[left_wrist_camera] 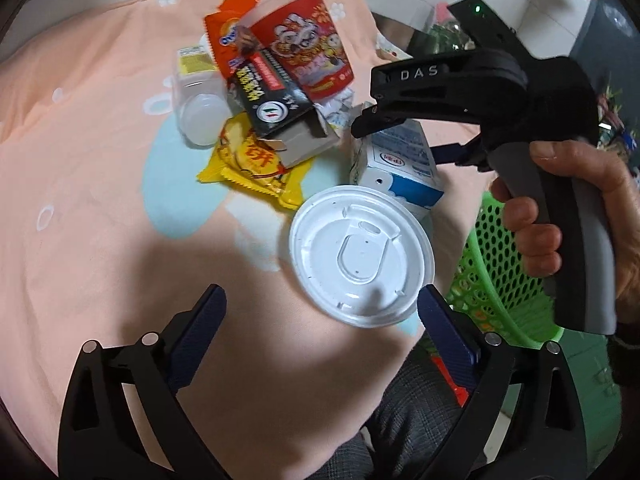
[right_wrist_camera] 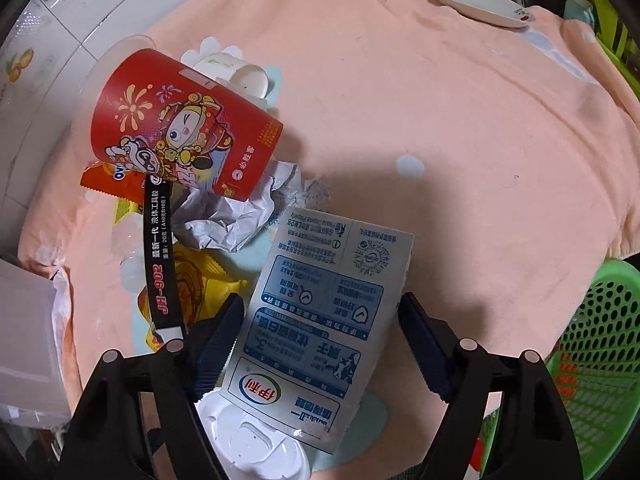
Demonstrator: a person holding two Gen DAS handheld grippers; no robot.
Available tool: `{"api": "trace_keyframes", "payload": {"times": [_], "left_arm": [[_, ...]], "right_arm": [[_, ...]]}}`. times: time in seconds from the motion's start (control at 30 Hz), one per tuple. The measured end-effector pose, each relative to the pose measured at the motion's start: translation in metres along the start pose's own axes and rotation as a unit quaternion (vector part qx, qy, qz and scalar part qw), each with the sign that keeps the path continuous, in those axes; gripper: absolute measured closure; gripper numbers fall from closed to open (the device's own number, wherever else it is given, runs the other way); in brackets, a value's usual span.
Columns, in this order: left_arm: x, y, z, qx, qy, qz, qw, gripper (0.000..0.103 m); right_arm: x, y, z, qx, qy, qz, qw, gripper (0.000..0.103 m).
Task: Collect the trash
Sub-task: 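Grasp the white lid with the left tool while the right tool grasps a flat milk pouch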
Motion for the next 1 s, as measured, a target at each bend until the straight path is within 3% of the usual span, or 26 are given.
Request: {"api": "trace_keyframes", "payload": {"times": [0.23, 0.8, 1.0], "left_arm": [[0.016, 0.007, -0.015, -0.012, 0.016, -0.031, 0.9993, 0.005], [0.031, 0.016, -0.029, -0.022, 0.055, -0.081, 0.9949, 0.005], [0.033, 0.019, -0.028, -0.019, 0.062, -0.097, 0.9932, 0.005]], "right_arm": [[0.009, -0.002, 0.011, 0.018, 0.026, 0.009, 0.999, 0.028], [0.017, -0.020, 0.077, 0.102, 0.025, 0.081, 0.991, 0.029], [0.034, -0.032, 0.093, 0.116, 0.030, 0.078, 0.990, 0.029]]}}
Point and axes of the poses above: each gripper's, at about its wrist camera, not at the fingertips, and z roughly against the way its jaws point, x to its right, y to its top, the point moved 8 cm from there along -z, roughly the way its jaws point, and after that the axes turned 9 degrees about -x, right-handed, at the moved point
